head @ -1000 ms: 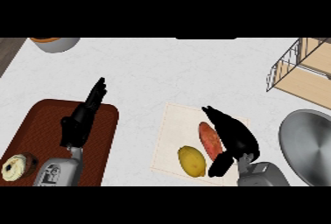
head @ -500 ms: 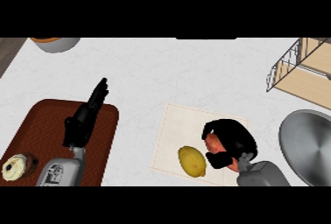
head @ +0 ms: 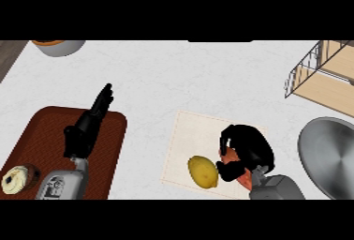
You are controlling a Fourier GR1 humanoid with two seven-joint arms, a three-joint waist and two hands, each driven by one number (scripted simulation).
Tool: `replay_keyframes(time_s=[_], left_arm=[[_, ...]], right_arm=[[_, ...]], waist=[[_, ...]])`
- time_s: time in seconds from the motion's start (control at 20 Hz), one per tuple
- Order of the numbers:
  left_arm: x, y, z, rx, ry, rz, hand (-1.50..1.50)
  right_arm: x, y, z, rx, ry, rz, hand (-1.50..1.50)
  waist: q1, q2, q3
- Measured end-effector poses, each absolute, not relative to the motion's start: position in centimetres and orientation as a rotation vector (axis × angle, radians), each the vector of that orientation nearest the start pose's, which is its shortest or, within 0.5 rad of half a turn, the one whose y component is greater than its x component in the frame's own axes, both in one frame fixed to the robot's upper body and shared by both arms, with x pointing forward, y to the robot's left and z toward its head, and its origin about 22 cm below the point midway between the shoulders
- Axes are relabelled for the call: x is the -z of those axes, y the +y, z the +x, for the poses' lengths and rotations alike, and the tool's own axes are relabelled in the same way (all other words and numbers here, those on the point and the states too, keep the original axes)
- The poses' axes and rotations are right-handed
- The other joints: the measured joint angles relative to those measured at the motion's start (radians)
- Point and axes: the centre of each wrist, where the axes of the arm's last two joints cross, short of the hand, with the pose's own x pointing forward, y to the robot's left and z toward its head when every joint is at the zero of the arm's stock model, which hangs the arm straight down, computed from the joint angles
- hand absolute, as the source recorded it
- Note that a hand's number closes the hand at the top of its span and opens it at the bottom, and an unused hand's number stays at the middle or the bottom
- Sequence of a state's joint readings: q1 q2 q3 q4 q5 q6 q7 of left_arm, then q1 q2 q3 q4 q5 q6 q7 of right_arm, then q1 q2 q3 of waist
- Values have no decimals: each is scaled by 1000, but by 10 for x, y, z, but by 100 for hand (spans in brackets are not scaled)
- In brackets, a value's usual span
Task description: Pick the sweet potato from the placemat and place it in the tiered shelf
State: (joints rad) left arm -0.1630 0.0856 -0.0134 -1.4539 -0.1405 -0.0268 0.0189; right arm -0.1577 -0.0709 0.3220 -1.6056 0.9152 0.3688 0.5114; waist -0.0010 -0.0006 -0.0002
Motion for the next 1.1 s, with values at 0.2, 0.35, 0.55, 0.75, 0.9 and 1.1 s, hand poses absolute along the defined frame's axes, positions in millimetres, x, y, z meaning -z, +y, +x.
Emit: replay_keyframes(time_s=[0.2, 0.35, 0.55, 0.75, 0.9, 1.1], left_arm=[[-14, 228, 283, 258, -1577, 108, 0], [-16, 224, 287, 263, -1581, 109, 0], [-16, 225, 284, 265, -1577, 112, 0], [-14, 223, 282, 259, -1577, 104, 0], [-15, 220, 283, 258, -1574, 111, 0], [-12, 220, 283, 254, -1575, 110, 0]], right_arm=[[-52, -152, 273, -847, -974, -800, 150], [-65, -143, 282, -674, -966, -879, 150], [-92, -135, 285, -439, -1100, -912, 150], [-125, -121, 281, -313, -1238, -953, 150], [-150, -114, 277, -257, -1326, -1000, 150], [-184, -113, 272, -173, -1396, -1103, 150]], waist=[[1, 1, 0], [6, 2, 0], [9, -1, 0], [6, -2, 0], [3, -3, 0], [-2, -4, -1]])
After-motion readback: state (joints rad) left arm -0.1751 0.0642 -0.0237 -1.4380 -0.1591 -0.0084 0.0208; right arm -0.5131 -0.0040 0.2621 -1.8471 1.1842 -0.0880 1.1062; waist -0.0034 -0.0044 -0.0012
